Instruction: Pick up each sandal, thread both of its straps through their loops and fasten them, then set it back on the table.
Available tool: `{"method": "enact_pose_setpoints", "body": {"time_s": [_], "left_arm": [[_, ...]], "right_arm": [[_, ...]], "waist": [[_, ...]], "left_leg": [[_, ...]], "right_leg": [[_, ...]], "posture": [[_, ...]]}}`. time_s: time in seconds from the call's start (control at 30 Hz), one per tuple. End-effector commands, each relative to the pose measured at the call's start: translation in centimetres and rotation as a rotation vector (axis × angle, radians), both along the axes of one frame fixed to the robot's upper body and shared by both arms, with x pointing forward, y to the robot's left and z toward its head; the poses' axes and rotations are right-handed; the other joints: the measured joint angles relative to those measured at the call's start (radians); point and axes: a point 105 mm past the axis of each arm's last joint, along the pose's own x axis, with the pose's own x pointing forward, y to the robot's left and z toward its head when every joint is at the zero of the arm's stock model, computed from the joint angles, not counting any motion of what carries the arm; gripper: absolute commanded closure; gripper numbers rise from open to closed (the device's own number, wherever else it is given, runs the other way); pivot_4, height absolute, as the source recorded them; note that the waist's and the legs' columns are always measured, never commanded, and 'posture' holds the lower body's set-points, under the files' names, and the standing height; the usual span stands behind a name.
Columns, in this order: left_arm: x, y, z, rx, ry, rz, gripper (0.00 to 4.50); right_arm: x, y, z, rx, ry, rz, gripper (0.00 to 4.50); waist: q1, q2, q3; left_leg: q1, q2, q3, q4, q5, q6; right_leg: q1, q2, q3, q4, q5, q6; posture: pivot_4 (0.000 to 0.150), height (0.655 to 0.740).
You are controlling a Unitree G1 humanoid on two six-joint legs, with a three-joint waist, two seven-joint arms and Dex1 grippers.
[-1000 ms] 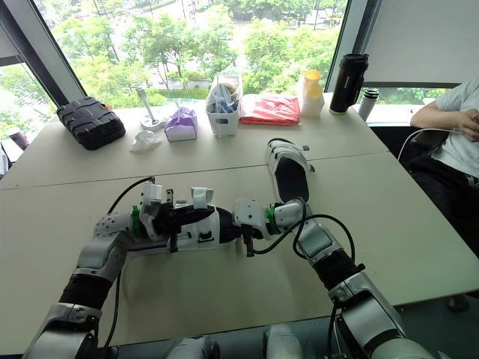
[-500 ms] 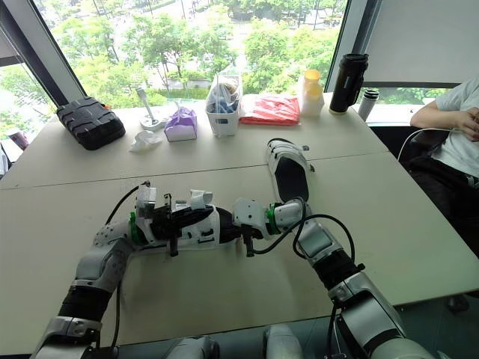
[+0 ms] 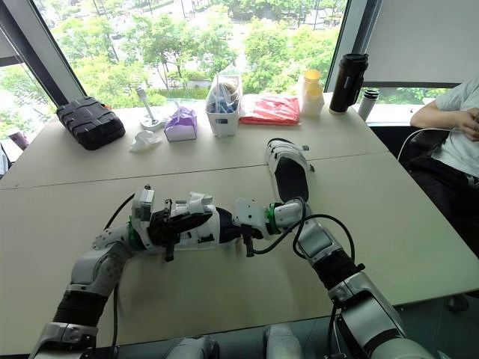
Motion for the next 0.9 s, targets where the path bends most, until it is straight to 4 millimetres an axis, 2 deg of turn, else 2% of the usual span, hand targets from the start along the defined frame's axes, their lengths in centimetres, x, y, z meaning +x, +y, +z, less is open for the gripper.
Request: {"method": "enact_pose_setpoints", "body": {"time_s": [0.03, 0.27, 0.57, 0.9], "left_arm": [[-0.2, 0.4, 0.5, -0.007, -0.013, -0.003, 4.47], [-0.1, 0.5, -0.8, 0.065, -0.040, -0.002, 4.47], [1.2, 1.5, -1.4, 0.133, -0.090, 0.042, 4.47], [1.1, 0.6, -1.9, 0.214, -0.123, -0.025, 4.47]], "right_arm": [[-1.0, -0.7, -3.5, -0.122, 0.089, 0.003, 4.50], [-1.0, -0.7, -3.5, -0.122, 0.085, 0.006, 4.50], [-1.1, -0.7, -3.6, -0.125, 0.082, 0.007, 4.50], [-1.1, -0.6, -3.6, -0.124, 0.079, 0.005, 4.50]], "waist": [[0.000, 0.000, 0.000], [0.000, 0.000, 0.000], [0.000, 0.000, 0.000], [0.000, 0.000, 0.000]], "left_leg": [[0.000, 0.000, 0.000, 0.000, 0.000, 0.000], [0.000, 0.000, 0.000, 0.000, 0.000, 0.000], [0.000, 0.000, 0.000, 0.000, 0.000, 0.000], [0.000, 0.000, 0.000, 0.000, 0.000, 0.000]], "right_leg": [[0.000, 0.000, 0.000, 0.000, 0.000, 0.000], [0.000, 0.000, 0.000, 0.000, 0.000, 0.000], [0.000, 0.000, 0.000, 0.000, 0.000, 0.000], [0.000, 0.000, 0.000, 0.000, 0.000, 0.000]], "posture": [[0.150, 0.7400], [0.150, 0.7400], [0.150, 0.7400], [0.150, 0.7400]]}}
